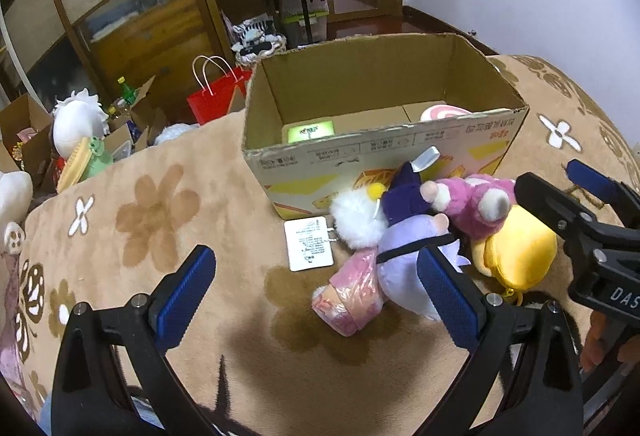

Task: Organize soft objects
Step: 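Withdraw both tools from the box and move toward the plush pile, then grasp the purple-hooded doll with the left gripper while the right grasps the pink bear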

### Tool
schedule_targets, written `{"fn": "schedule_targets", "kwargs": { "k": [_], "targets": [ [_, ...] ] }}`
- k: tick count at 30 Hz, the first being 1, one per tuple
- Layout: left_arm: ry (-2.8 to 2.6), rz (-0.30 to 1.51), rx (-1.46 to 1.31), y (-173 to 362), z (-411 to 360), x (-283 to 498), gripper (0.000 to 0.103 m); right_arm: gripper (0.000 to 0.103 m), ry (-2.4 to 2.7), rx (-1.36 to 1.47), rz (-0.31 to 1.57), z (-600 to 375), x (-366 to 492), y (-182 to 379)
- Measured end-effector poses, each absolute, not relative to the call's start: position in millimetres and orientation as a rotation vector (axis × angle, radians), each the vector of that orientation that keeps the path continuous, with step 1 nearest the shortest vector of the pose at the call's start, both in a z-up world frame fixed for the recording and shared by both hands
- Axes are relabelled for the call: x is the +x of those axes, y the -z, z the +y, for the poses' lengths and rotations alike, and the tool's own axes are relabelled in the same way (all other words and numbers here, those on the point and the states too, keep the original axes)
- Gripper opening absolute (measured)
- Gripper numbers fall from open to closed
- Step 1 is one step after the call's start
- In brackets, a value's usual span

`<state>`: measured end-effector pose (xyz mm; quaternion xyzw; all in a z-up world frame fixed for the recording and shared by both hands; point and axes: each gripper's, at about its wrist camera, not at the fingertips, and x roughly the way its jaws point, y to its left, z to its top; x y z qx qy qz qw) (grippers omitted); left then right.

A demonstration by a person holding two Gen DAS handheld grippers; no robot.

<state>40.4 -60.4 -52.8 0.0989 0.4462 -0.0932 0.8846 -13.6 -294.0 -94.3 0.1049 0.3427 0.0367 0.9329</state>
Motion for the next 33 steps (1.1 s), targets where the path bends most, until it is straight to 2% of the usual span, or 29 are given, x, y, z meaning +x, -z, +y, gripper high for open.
{"fn": "schedule_targets", "kwargs": {
  "k": [10, 33],
  "targets": [
    [0.283, 0.989, 0.155, 63.7, -67.7, 44.0, 0.100, 0.103, -0.096, 0.255, 0.748, -296.8, -4.5, 107.6],
    [0.327, 1.076, 0.227, 104.3, -99.2, 59.7, 0.100, 0.103, -0.192, 0.401, 0.844, -301.5, 20.5, 137.8]
  ]
}}
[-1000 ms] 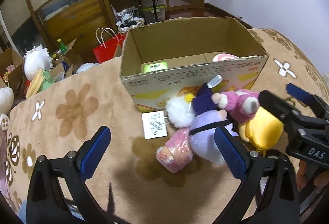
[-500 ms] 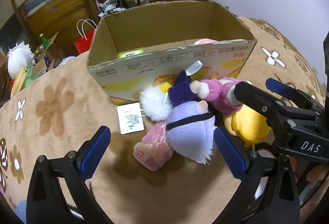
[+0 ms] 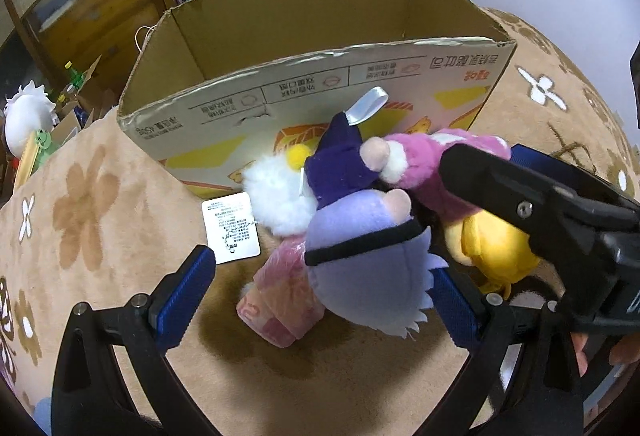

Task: Organize soft objects
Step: 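Grasp the purple-hooded doll with the left gripper while the right grasps the pink bear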

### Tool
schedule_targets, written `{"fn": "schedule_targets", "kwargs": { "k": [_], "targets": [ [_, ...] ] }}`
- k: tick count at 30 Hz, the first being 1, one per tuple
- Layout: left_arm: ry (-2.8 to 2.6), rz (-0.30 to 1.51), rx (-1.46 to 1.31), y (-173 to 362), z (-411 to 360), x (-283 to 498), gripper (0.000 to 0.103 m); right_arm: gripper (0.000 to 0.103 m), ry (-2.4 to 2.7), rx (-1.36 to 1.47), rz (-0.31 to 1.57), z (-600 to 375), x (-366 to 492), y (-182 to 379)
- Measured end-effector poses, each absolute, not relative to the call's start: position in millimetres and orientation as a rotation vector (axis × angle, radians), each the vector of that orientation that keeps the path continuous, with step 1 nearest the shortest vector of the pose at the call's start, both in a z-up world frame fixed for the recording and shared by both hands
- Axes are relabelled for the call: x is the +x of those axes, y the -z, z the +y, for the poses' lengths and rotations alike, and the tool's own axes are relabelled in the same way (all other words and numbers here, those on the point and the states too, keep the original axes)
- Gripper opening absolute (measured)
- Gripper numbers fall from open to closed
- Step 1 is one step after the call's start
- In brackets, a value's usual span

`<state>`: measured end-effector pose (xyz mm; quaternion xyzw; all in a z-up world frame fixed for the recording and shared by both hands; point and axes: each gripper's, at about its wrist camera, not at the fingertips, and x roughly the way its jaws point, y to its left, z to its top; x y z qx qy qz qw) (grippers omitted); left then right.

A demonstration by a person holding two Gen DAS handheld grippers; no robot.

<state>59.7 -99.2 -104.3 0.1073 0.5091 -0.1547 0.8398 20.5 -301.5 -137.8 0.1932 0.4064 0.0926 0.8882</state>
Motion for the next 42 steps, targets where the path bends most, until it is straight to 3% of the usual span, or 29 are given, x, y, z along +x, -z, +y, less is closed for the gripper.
{"fn": "schedule_targets", "kwargs": {
  "k": [12, 18, 24, 29, 30, 42],
  "targets": [
    [0.321, 1.097, 0.205, 115.8, -98.4, 67.4, 0.097, 0.093, -0.214, 0.371, 0.857, -298.4, 24.6, 139.1],
    [0.340, 1.076, 0.243, 116.7, -103.8, 62.3, 0.084, 0.088, -0.207, 0.356, 0.856, -299.8, 22.9, 136.7],
    [0.391, 1.102, 0.193, 114.2, -101.5, 57.4, 0.055, 0.076, -0.190, 0.321, 0.834, -299.2, 15.4, 127.7],
    [0.390, 1.107, 0.153, 110.2, -95.7, 57.9, 0.049, 0.061, -0.179, 0.309, 0.828, -299.0, 8.8, 121.0],
    [0.387, 1.105, 0.144, 109.1, -92.4, 57.5, 0.049, 0.029, -0.184, 0.308, 0.822, -298.9, 8.1, 119.8],
    [0.324, 0.999, 0.086, 78.5, -67.9, 44.7, 0.049, 0.027, -0.152, 0.242, 0.756, -295.7, -7.4, 97.7]
  ]
}}
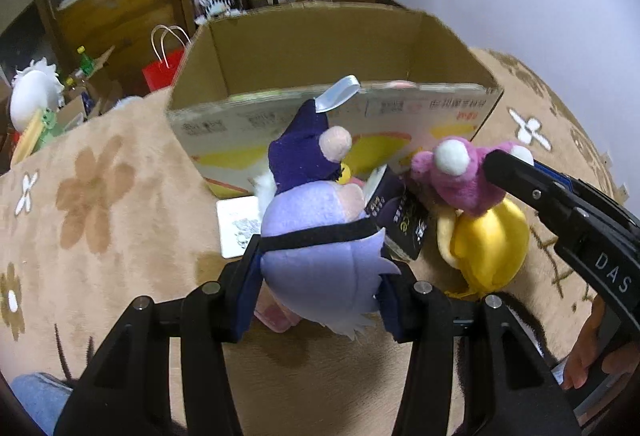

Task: Organize soft objects
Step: 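Grasp the purple-hooded doll with the left gripper while the right grasps the pink bear, then lift both plushes over the box and open both grippers to drop them in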

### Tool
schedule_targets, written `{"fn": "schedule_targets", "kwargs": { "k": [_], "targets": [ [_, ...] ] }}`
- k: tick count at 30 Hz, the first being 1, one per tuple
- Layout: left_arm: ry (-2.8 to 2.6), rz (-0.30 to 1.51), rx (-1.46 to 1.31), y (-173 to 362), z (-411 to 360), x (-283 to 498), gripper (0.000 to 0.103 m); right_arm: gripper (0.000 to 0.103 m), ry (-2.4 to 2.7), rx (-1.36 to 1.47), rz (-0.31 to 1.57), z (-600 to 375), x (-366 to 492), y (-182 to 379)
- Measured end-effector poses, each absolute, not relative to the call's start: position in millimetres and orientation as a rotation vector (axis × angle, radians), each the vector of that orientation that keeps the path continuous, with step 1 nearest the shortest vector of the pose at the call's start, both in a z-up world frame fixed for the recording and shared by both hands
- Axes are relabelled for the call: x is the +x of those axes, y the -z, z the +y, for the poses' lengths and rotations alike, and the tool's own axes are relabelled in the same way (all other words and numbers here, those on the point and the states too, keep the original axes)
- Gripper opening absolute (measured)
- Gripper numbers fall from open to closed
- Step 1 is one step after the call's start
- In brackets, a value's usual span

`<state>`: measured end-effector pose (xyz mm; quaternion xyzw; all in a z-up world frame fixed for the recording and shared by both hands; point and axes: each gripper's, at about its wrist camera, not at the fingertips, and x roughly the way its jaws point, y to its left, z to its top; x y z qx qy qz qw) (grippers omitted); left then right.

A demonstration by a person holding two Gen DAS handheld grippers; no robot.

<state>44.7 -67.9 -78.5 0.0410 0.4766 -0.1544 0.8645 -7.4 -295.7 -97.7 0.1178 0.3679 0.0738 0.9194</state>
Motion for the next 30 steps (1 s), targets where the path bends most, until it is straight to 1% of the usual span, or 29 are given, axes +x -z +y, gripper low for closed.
{"fn": "schedule_targets", "kwargs": {
  "k": [12, 20, 30],
  "targets": [
    [0.268, 0.887, 0.107, 40.4, -55.6, 27.6, 0.049, 0.026, -0.141, 0.226, 0.614, -298.5, -32.4, 47.0],
    [0.230, 0.795, 0.119, 5.6, -46.9, 25.2, 0.048, 0.026, -0.162, 0.218, 0.515, -291.5, -42.3, 11.7],
    [0.214, 0.714, 0.136, -26.9, -46.0, 25.4, 0.048, 0.025, -0.191, 0.226, 0.414, -287.9, -42.3, -18.1]
  ]
}}
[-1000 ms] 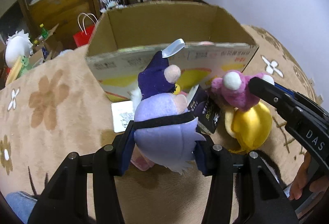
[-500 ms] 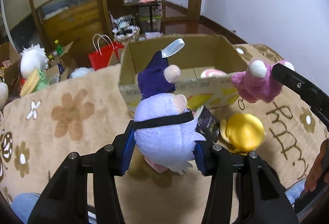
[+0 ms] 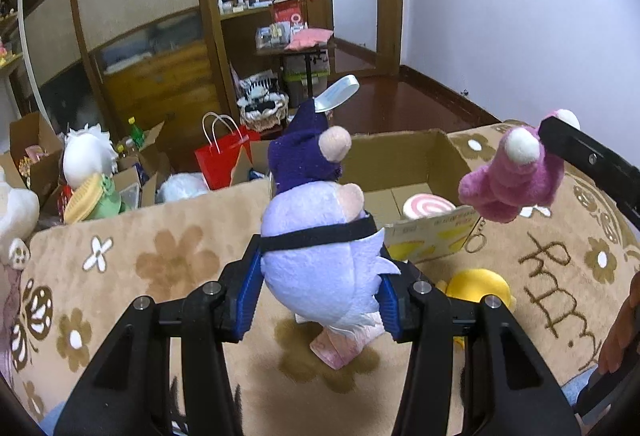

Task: Organize soft objects
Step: 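Lift both plushes over the box and open both grippers to drop them in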

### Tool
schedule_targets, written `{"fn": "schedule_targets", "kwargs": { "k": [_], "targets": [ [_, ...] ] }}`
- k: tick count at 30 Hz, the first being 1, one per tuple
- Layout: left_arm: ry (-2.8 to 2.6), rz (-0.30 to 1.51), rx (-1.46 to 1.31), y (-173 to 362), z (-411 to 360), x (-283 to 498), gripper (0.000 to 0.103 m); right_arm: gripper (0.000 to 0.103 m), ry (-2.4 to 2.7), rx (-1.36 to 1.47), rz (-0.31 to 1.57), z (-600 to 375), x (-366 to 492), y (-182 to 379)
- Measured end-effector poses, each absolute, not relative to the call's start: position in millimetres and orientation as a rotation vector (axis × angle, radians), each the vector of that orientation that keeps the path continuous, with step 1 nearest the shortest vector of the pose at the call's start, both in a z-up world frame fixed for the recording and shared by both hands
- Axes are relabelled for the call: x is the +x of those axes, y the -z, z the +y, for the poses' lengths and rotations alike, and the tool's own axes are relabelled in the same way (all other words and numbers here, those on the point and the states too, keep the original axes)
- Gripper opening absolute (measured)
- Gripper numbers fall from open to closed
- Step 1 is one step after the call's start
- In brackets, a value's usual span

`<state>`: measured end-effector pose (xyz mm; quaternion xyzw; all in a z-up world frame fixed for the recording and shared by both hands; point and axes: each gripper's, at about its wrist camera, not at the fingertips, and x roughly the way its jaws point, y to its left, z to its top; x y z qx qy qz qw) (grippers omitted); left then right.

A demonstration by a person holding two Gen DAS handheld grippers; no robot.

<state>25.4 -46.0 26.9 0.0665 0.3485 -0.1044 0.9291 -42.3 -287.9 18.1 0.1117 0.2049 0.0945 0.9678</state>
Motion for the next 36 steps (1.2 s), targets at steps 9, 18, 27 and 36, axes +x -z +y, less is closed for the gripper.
{"fn": "schedule_targets", "kwargs": {
  "k": [9, 18, 27, 36],
  "targets": [
    [0.202, 0.658, 0.166, -39.5, -59.3, 59.8, 0.049, 0.025, -0.214, 0.220, 0.375, -287.2, -13.9, -27.3],
    [0.208, 0.648, 0.196, -32.3, -69.9, 99.3, 0.049, 0.025, -0.216, 0.194, 0.414, -287.3, 20.3, -11.2],
    [0.203, 0.677, 0.237, -9.3, -80.4, 127.1, 0.049, 0.025, -0.220, 0.176, 0.457, -286.1, 49.7, 11.5],
    [0.230, 0.733, 0.214, 13.7, -78.6, 143.4, 0.052, 0.025, -0.228, 0.222, 0.550, -292.9, 68.8, 46.5]
  ]
}}
